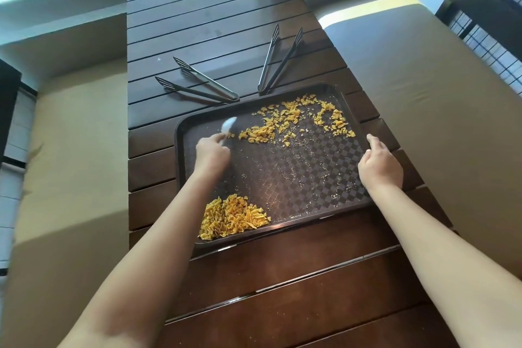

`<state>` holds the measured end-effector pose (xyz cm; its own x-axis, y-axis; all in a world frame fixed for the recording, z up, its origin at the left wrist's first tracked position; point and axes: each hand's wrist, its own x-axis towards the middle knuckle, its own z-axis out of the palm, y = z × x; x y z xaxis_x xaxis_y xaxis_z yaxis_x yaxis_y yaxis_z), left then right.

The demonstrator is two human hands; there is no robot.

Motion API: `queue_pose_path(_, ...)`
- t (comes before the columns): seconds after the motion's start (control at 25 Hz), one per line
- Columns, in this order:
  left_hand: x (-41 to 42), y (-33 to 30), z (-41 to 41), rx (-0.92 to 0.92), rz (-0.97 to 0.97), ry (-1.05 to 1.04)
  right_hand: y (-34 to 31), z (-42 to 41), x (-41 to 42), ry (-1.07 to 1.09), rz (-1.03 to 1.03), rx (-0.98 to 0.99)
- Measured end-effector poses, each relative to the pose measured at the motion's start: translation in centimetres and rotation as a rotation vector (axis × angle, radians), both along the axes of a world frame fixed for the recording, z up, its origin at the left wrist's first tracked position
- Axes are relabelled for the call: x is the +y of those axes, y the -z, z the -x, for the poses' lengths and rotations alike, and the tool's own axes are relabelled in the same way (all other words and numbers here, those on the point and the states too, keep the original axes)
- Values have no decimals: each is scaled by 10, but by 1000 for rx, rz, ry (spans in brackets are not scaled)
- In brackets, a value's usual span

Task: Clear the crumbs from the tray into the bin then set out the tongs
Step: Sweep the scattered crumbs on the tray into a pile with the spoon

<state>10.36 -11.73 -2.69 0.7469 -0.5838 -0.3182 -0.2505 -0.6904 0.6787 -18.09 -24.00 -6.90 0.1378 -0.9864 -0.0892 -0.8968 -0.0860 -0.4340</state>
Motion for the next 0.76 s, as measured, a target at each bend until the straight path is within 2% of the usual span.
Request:
queue_pose_path(0.12, 4, -2, -9, -57, -65, -105, 1, 1, 0, -5, 2, -5)
queue_pose_path(0.44, 6, 1, 39, -8, -64, 242, 0, 1, 1, -27, 5, 15)
queue_pose_path(0.6, 17, -6, 16, -48, -2, 91, -1, 2, -1, -90, 4, 45)
queue_pose_path(0.76, 43, -7, -1, -116, -76, 65, -3, 3, -2, -176, 25, 112)
